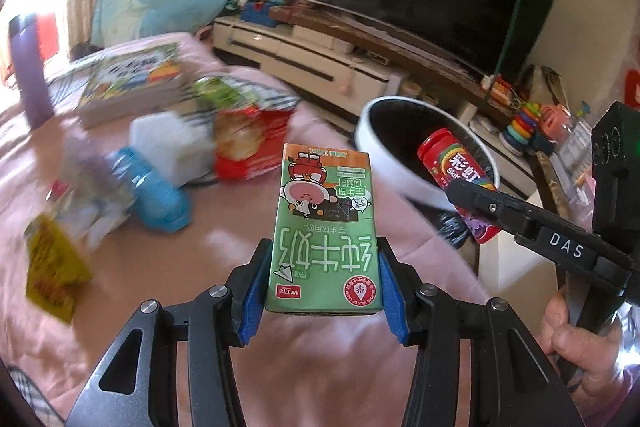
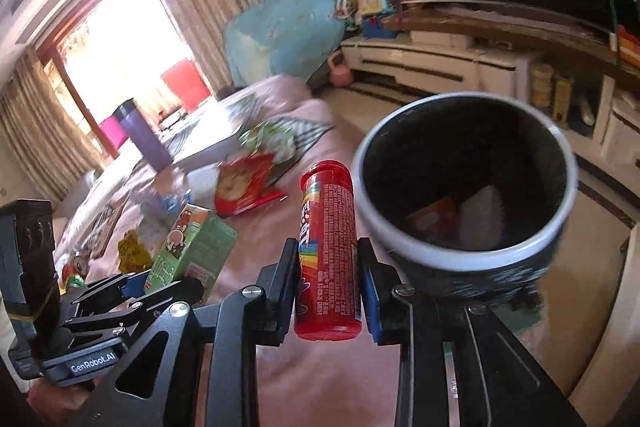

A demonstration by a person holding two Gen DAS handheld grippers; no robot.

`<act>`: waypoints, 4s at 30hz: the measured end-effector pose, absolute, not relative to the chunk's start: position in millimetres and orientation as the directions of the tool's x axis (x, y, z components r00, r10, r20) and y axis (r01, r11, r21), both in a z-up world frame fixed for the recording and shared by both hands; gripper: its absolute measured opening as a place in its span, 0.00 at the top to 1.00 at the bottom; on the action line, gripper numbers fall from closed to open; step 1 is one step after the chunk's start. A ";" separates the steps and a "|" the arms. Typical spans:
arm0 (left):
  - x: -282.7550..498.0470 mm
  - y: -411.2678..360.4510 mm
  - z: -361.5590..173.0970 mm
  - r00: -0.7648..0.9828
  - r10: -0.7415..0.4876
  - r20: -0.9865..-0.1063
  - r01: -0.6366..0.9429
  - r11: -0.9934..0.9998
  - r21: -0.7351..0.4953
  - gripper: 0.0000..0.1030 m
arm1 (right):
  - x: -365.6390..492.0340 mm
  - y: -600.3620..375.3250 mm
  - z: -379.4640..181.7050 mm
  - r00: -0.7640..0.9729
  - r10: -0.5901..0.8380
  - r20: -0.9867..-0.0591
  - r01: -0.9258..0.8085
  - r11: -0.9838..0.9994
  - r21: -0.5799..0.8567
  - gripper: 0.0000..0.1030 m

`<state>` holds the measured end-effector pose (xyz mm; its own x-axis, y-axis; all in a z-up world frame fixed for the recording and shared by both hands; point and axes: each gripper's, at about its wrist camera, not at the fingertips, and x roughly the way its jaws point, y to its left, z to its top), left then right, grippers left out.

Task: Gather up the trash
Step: 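Carry the green carton and red chip tube over the bin with both grippers, then open both grippers to drop the carton and chip tube into the bin, then grasp the yellow snack wrapper with the left gripper while the right grasps the red chip bag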

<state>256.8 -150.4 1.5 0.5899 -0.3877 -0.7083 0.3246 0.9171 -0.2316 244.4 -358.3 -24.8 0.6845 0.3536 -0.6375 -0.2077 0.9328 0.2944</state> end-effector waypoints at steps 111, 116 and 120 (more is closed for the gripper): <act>241.1 -4.2 -22.4 0.670 -0.087 -0.738 -0.167 0.950 -0.264 0.26 | 330.0 -252.8 -52.6 0.554 0.504 -0.662 -0.394 0.860 0.325 0.11; 257.9 -3.6 -34.0 0.675 -0.129 -0.726 -0.149 0.940 -0.306 0.42 | 357.9 -245.7 -65.1 0.522 0.493 -0.696 -0.376 0.866 0.331 0.38; 267.5 -5.7 -42.3 0.667 -0.151 -0.730 -0.111 0.948 -0.297 0.64 | 357.1 -241.0 -68.1 0.521 0.476 -0.709 -0.390 0.871 0.298 0.87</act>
<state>267.5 -5.7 -42.3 0.6670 -0.1506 -0.7297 -0.1108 0.9484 -0.2970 357.1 -241.0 -68.1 0.5206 0.4758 -0.7089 -0.3899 0.8712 0.2984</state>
